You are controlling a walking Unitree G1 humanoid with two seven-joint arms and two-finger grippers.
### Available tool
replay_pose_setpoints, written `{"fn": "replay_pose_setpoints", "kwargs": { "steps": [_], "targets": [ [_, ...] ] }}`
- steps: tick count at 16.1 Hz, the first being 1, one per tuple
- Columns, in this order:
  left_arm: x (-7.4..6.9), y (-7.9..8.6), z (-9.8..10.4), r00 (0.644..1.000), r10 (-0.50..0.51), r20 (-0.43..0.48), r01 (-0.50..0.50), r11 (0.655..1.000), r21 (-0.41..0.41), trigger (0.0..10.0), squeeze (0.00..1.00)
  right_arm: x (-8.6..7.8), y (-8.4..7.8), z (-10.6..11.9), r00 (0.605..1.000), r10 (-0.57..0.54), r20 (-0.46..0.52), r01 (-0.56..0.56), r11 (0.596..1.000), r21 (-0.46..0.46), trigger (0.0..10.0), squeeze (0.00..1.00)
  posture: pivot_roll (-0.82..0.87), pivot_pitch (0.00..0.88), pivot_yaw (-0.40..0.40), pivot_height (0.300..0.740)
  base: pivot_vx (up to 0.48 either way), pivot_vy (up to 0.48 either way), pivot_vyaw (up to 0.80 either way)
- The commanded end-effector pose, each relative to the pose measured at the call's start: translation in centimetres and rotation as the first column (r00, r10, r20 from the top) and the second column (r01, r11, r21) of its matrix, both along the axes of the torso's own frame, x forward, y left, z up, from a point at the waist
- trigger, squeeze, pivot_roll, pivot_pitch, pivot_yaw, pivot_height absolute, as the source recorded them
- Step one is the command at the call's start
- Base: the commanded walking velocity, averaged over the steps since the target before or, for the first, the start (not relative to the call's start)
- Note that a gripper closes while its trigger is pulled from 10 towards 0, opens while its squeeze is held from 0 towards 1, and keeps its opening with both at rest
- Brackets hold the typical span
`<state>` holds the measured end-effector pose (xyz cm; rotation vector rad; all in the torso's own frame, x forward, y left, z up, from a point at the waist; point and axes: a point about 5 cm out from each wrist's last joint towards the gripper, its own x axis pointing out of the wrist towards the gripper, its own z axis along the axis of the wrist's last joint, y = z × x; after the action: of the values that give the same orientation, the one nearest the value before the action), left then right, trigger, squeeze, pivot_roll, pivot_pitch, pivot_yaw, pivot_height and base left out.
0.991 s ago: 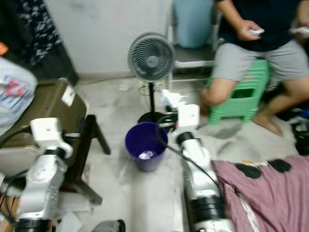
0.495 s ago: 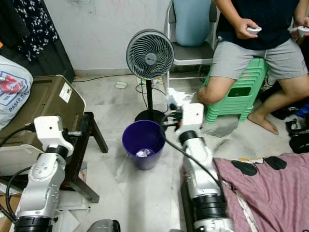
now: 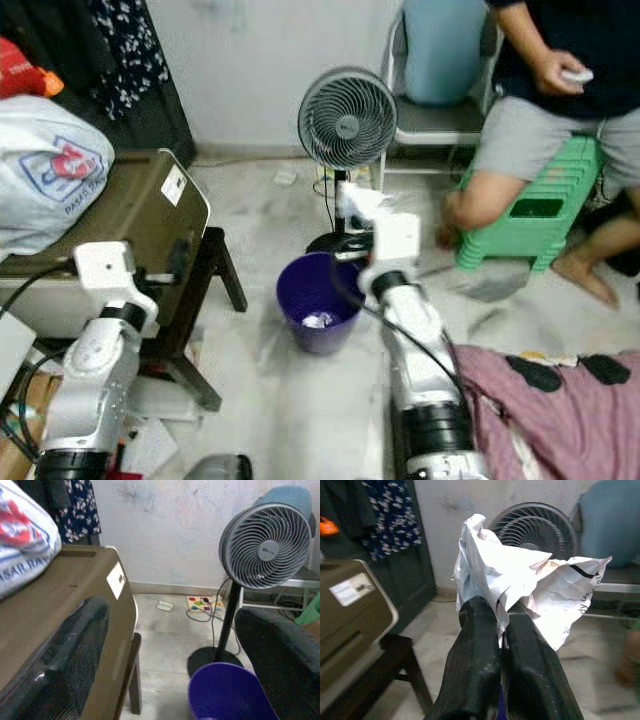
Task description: Clean up the room
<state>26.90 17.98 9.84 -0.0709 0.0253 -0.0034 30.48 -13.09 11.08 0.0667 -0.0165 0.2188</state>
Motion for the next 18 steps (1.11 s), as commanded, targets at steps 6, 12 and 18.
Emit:
{"fn": "replay_pose_setpoints", "kwargs": {
  "steps": [6, 12, 18],
  "targets": [
    [0.12, 0.36, 0.18, 1.000, -0.001, 0.002, 0.001, 1.000, 0.002, 10.0, 0.00, 0.13, 0.70, 0.09, 1.000, 0.014, 0.001, -0.014, 1.000, 0.012, 10.0, 0.00, -0.10, 0.000, 0.010, 0.740, 0.253, 0.000, 0.00],
    [0.15, 0.19, 0.20, 1.000, -0.009, 0.004, 0.009, 1.000, -0.003, 10.0, 0.00, 0.13, 0.75, 0.11, 1.000, 0.015, 0.003, -0.015, 1.000, 0.010, 10.0, 0.00, -0.09, 0.000, 0.011, 0.740, 0.292, 0.000, 0.00],
    [0.27, -0.06, 0.01, 1.000, 0.008, -0.013, -0.008, 1.000, -0.006, 10.0, 0.00, 0.20, 0.64, 0.03, 1.000, 0.006, -0.002, -0.006, 0.999, 0.032, 10.0, 0.00, -0.09, 0.000, 0.011, 0.740, 0.097, 0.000, 0.00]
  ]
}}
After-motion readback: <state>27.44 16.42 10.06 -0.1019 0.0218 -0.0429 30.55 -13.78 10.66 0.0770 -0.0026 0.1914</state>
